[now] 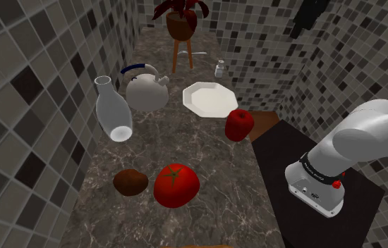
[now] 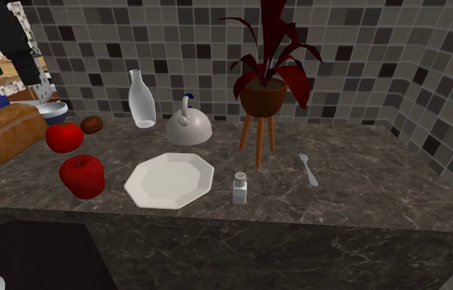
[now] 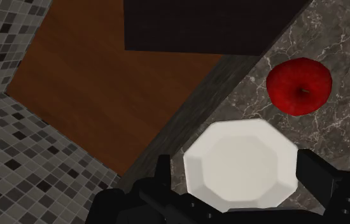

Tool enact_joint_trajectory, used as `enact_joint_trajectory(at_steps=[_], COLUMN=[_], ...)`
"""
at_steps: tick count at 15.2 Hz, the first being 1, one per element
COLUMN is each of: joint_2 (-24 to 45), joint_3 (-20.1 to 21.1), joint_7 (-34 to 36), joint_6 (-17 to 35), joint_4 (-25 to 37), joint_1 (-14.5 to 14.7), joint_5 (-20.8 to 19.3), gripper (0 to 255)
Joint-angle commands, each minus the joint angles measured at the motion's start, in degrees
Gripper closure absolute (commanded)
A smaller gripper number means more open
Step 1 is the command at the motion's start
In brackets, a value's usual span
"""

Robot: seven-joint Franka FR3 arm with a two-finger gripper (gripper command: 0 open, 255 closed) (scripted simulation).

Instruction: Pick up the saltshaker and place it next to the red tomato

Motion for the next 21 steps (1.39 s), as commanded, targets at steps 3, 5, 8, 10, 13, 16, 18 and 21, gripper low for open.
enact_joint_trajectory(at_steps=[3, 5, 8, 10, 13, 16, 18, 21], joint_2=[2.9, 6.1, 11.2, 14.8, 20.6, 26.6, 30.7, 37.0], joint_3=[-0.6, -1.1, -1.9, -2.4, -3.2, -3.8, -4.2, -4.8], joint_7=[-0.5, -1.0, -1.6, -2.1, -2.7, -3.4, -3.9, -4.7], joint_6=[3.5, 6.9, 11.9, 15.0, 19.4, 23.3, 25.7, 28.8], joint_4=[-0.7, -1.0, -0.9, -0.5, 0.8, 2.8, 4.5, 7.6], joint_1=[-0.1, -0.3, -0.5, -0.6, -0.8, -1.0, -1.2, -1.4], joint_5=[-0.5, -0.9, -1.5, -1.8, -2.1, -2.4, -2.4, -2.4], gripper=[0, 0, 0, 0, 0, 0, 0, 0])
